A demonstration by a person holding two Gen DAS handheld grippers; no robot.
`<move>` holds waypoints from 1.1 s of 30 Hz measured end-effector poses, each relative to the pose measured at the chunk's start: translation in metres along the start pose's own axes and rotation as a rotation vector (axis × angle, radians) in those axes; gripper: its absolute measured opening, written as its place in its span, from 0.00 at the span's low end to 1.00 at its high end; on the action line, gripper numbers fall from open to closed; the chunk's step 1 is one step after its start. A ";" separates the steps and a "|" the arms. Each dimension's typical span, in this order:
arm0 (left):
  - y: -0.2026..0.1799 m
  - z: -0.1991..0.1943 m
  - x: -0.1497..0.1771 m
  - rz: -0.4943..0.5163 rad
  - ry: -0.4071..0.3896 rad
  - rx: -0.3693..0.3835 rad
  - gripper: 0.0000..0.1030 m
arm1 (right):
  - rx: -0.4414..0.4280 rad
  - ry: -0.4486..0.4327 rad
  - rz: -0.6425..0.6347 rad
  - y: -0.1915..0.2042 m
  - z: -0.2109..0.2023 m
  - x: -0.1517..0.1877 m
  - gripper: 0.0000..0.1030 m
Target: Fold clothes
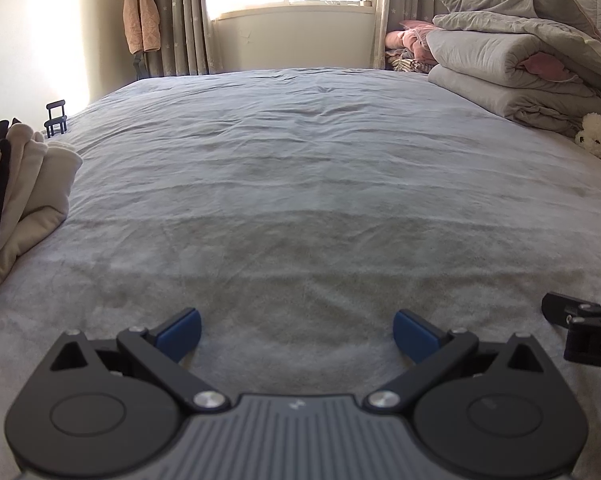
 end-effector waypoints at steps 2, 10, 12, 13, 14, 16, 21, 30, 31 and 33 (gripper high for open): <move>0.000 0.000 0.000 0.001 -0.001 -0.001 1.00 | 0.000 -0.001 0.000 0.000 0.000 0.000 1.00; 0.000 -0.001 0.000 0.001 -0.004 -0.003 1.00 | 0.001 -0.003 -0.001 0.000 0.000 0.000 1.00; 0.000 -0.001 0.000 0.001 -0.004 -0.004 1.00 | 0.002 -0.003 -0.001 0.000 0.000 0.000 1.00; 0.000 -0.001 0.000 0.002 -0.004 -0.004 1.00 | 0.002 -0.003 -0.001 0.000 0.000 0.000 1.00; 0.000 -0.001 0.001 0.002 -0.005 -0.004 1.00 | 0.002 -0.004 -0.002 0.000 0.000 0.000 1.00; 0.000 0.000 0.001 0.003 -0.005 -0.005 1.00 | 0.003 -0.004 -0.002 0.000 0.000 0.000 1.00; -0.001 -0.001 0.001 0.008 -0.010 -0.012 1.00 | 0.009 -0.004 -0.009 0.001 0.000 0.000 1.00; 0.000 -0.001 0.001 -0.013 -0.009 -0.020 1.00 | 0.009 -0.001 -0.009 0.001 0.001 0.000 1.00; -0.001 -0.001 0.001 -0.012 -0.010 -0.021 1.00 | 0.010 -0.001 -0.009 0.001 0.001 0.000 1.00; -0.001 -0.001 0.001 -0.012 -0.010 -0.021 1.00 | 0.010 -0.002 -0.009 0.002 0.001 0.000 1.00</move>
Point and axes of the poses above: each gripper's, at about its wrist camera, not at the fingertips, and z roughly the way its jaws point, y to its left, x to its underside, the point moved 8 cm from there along z, roughly the way its jaws point, and after that the axes turned 15 degrees about -z, right-handed, at the moved point
